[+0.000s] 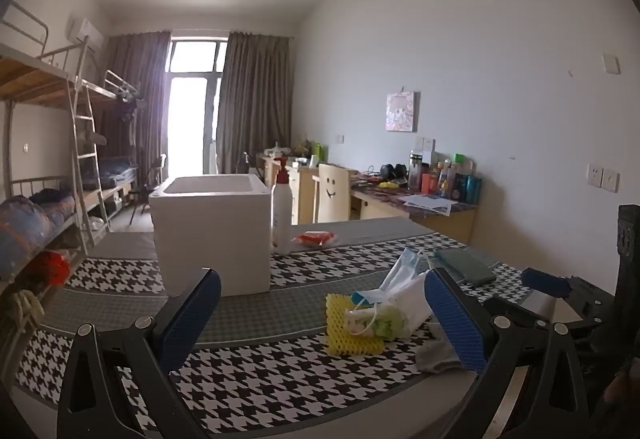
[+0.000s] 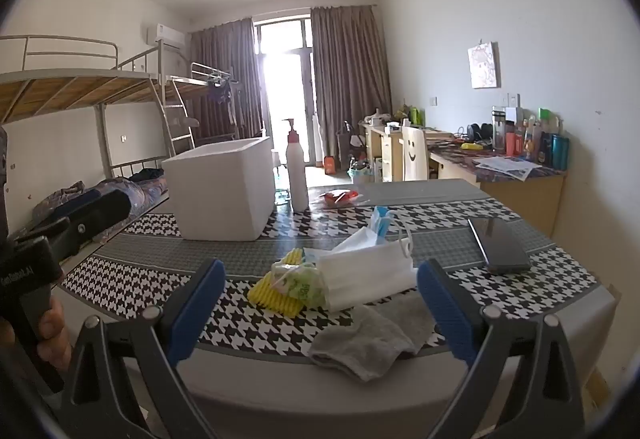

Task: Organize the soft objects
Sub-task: 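Move both tools toward the yellow foam net and grey sock on the table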

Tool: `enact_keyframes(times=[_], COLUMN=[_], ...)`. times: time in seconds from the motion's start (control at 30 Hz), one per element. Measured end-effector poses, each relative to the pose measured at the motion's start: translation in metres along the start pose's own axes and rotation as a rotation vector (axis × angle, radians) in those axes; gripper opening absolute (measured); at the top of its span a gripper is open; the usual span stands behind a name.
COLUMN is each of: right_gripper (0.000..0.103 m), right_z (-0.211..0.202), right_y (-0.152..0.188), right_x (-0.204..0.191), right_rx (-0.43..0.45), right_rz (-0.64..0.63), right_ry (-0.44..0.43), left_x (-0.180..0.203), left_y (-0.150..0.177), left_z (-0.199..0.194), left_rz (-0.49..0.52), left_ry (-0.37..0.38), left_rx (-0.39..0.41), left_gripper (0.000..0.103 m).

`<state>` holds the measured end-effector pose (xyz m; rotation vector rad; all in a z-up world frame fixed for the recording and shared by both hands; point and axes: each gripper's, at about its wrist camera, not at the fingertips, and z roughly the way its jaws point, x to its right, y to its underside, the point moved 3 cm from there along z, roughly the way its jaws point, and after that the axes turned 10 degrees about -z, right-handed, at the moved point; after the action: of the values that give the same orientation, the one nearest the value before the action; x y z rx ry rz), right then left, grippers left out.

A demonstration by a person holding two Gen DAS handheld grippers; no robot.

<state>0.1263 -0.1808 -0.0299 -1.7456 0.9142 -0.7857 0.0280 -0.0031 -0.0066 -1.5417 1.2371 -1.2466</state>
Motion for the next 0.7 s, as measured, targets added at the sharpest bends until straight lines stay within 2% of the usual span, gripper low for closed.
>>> enact_keyframes(times=[0.13,0.27,0.7], right_gripper=[0.099,0.099,0.099], right_z=[-0.001,-0.001,-0.003], right_y=[0.000,-0.001,-0.003], right_x=[0.000,0.002,0.001], right_rx=[-0.001,0.000,0.010], right_rz=[0.000,0.003,-0.006], right_ry=[-0.003,-0.005,0.007], left_x=[0.000,-0.004,-0.007], left_y=[-0.003,-0.001,0.002], left_z=[0.008,0.005,0.010], left_rz=[-0.006,-0.013,-0.027], left_ry=[-0.003,-0.003,-0.015], left_rx=[-0.032,-0.008,-0.029], left_gripper=[0.102,0.102,0.102])
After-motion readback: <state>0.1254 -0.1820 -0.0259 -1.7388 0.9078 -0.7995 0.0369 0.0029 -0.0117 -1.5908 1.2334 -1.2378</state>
